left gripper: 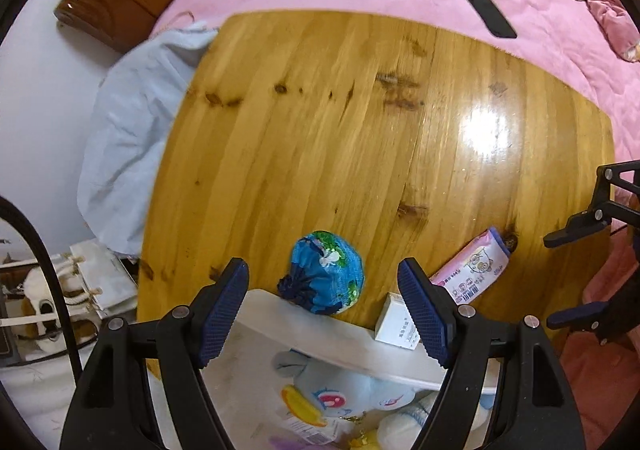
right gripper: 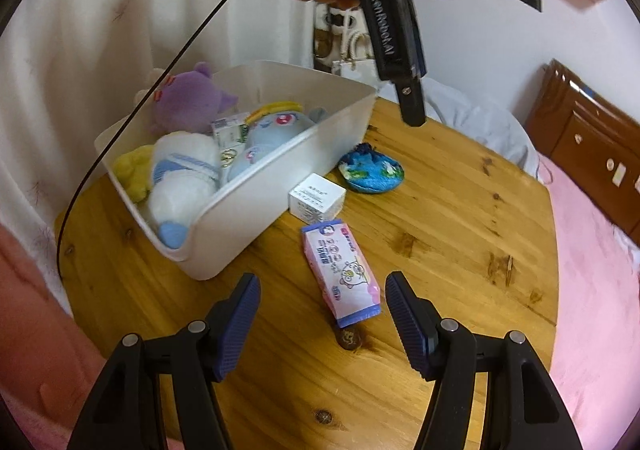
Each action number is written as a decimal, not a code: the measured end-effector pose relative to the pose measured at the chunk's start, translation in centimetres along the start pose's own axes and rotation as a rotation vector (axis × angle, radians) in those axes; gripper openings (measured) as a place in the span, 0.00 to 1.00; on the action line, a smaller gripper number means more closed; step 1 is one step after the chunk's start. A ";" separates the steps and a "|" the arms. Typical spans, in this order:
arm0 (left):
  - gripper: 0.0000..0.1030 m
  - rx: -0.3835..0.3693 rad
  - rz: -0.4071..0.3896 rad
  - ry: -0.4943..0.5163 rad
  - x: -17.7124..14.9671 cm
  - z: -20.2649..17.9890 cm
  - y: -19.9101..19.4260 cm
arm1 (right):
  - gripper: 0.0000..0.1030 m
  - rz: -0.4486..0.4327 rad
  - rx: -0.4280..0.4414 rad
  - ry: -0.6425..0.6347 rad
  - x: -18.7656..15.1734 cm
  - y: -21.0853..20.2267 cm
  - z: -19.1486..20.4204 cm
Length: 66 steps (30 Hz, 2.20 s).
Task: Organize objects
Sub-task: 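Withdraw both tools toward the blue drawstring pouch and pink wipes pack, then grasp the blue pouch with the left tool while the right tool grasps the pink wipes pack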
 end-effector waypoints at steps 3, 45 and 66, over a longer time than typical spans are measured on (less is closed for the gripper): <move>0.78 -0.031 0.053 0.007 0.4 -0.3 1.6 | 0.64 0.005 0.008 0.019 -0.2 0.9 -0.7; 0.73 -0.085 0.499 -0.073 0.6 -1.2 11.5 | 0.47 0.167 0.127 0.060 -1.2 7.6 -3.6; 0.57 -0.038 0.495 -0.122 0.9 -2.3 11.4 | 0.44 0.224 0.203 0.164 -2.0 6.4 -5.6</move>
Point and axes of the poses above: each gripper's, at about its wrist camera, not at the fingertips, and y roughly the way its jaws point, z to its left, x to its top, the point moved 2 cm from there along y, roughly the way its jaws point, and after that the axes turned 8 degrees about y, right-handed, at the moved point
